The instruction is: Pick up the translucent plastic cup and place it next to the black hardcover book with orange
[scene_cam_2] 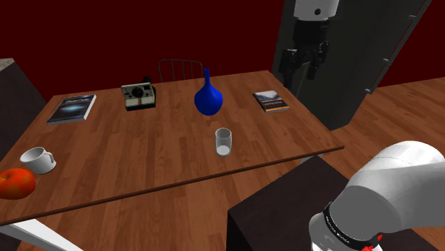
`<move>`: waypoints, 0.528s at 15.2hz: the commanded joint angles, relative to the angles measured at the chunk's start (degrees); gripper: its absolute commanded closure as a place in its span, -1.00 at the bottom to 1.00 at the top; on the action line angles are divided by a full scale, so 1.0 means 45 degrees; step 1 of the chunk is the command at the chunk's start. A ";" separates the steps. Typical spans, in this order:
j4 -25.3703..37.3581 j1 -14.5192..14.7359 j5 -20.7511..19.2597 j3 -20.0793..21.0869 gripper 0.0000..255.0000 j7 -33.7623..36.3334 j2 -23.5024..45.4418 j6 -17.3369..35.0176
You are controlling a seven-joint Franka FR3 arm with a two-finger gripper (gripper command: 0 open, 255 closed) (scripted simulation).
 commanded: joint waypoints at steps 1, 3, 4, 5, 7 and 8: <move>0.0000 0.0000 0.0000 0.0000 -1.00 0.0000 0.0000 0.0000; -0.0434 0.0092 -0.0005 -0.0003 -1.00 -0.0120 0.0444 0.0932; -0.0625 0.0139 -0.0008 -0.0005 -1.00 -0.0179 0.0693 0.1400; -0.0799 0.0185 -0.0009 -0.0006 -1.00 -0.0238 0.0961 0.1869; -0.1093 0.0277 -0.0011 -0.0005 -1.00 -0.0356 0.1551 0.2808; -0.1212 0.0323 -0.0011 -0.0004 -1.00 -0.0415 0.1872 0.3276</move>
